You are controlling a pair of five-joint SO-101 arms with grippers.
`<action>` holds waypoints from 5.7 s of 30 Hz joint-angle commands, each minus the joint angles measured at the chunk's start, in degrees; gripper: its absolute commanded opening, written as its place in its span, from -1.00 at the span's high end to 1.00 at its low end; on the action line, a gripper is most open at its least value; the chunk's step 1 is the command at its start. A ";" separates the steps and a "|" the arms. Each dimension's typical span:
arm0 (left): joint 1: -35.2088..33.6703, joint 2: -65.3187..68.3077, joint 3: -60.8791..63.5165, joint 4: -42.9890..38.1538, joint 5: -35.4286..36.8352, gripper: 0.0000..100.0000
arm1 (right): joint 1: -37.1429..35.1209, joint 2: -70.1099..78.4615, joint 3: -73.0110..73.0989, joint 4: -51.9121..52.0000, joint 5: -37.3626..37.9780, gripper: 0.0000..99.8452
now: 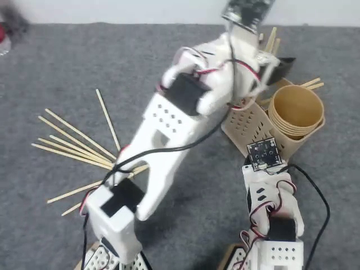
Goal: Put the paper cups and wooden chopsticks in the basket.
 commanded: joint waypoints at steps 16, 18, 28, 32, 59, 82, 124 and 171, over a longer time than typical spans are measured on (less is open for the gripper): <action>-51.69 -16.88 22.20 28.92 13.89 0.76 | 0.48 -0.75 0.44 0.92 -0.26 0.98; -53.19 -16.00 28.35 29.01 14.07 0.76 | 0.48 -0.75 0.53 0.92 -0.26 0.98; -53.27 -5.89 46.02 15.21 14.33 0.67 | 0.48 -0.75 0.70 0.84 -0.18 0.98; -50.11 -0.70 45.58 12.66 14.77 0.49 | 0.48 -0.75 0.70 0.92 -0.18 0.98; -51.60 31.30 13.49 25.41 24.97 0.97 | 0.48 -0.75 0.62 0.57 -0.18 0.98; -25.32 -8.70 8.13 24.97 24.44 0.97 | 0.48 -0.75 0.62 0.48 -0.18 0.98; -0.18 -20.57 42.07 -33.49 4.13 0.55 | 0.57 -0.75 0.62 0.40 -0.09 0.98; -69.54 12.40 50.15 -12.04 31.30 0.55 | 0.48 -0.75 0.79 0.57 -0.18 0.98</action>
